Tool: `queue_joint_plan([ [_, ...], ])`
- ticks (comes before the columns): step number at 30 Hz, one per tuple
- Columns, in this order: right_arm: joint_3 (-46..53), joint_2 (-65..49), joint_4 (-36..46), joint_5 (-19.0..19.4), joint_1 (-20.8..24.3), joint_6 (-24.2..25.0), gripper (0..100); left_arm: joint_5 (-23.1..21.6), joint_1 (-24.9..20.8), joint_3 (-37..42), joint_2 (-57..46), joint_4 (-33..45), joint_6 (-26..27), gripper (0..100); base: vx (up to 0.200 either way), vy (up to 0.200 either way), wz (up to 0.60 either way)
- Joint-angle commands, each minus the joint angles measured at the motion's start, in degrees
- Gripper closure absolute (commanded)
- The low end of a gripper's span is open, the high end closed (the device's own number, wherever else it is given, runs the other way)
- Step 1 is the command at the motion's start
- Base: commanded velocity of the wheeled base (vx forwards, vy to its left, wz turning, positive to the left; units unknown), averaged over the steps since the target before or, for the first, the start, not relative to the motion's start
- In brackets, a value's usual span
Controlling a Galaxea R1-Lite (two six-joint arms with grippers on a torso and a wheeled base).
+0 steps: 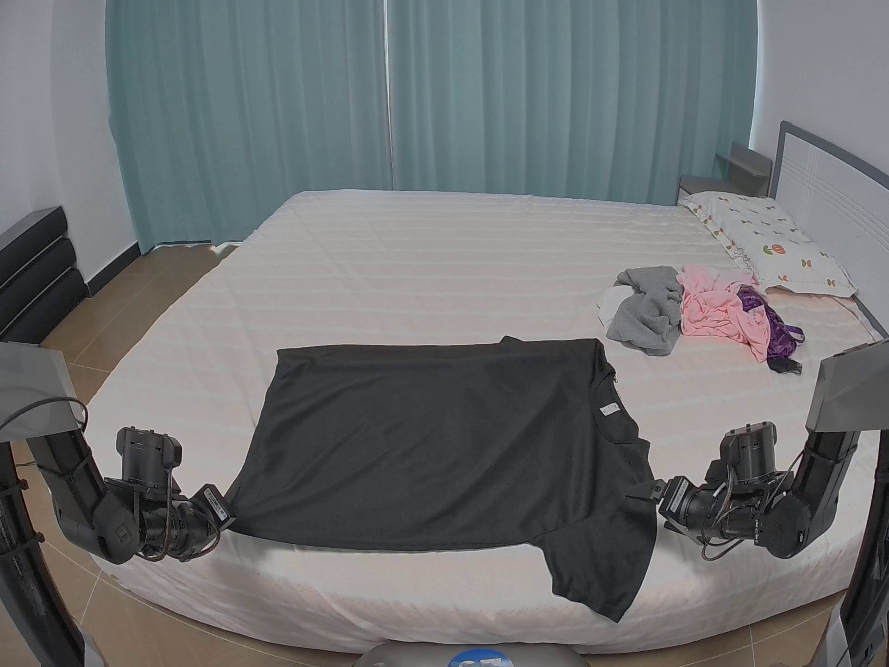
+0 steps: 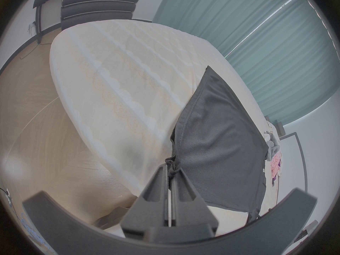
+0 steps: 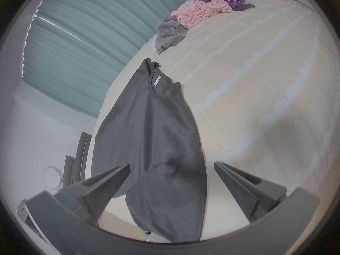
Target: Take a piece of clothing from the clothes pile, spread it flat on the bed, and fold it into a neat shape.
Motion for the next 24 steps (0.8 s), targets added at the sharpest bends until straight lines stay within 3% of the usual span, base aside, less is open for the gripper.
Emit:
queue_joint_plan([
  [1, -2.71, 3.19, -0.02, 0.04, -0.21, 0.18, 0, -0.04, 0.01, 0.00, -0.10, -0.02, -0.05, 100, 0.000, 0.000, 0.00],
  [5, -5.17, 4.77, 0.60, -0.05, -0.13, 0.01, 0, -0.04, 0.01, 0.00, -0.01, -0.02, -0.05, 100, 0.000, 0.000, 0.00],
  [6, -5.17, 4.77, 0.60, -0.05, -0.13, 0.01, 100, -0.04, 0.01, 0.00, -0.01, -0.02, -0.05, 100, 0.000, 0.000, 0.00],
  [16, -8.86, 5.21, 0.34, -3.92, -0.92, -0.43, 100, -0.04, 0.01, 0.00, -0.01, -0.02, -0.05, 100, 0.000, 0.000, 0.00],
  [24, -10.09, 5.12, 0.07, -3.57, -0.92, -0.87, 100, -0.04, -0.08, 0.00, 0.25, -0.02, -0.05, 100, 0.000, 0.000, 0.00],
])
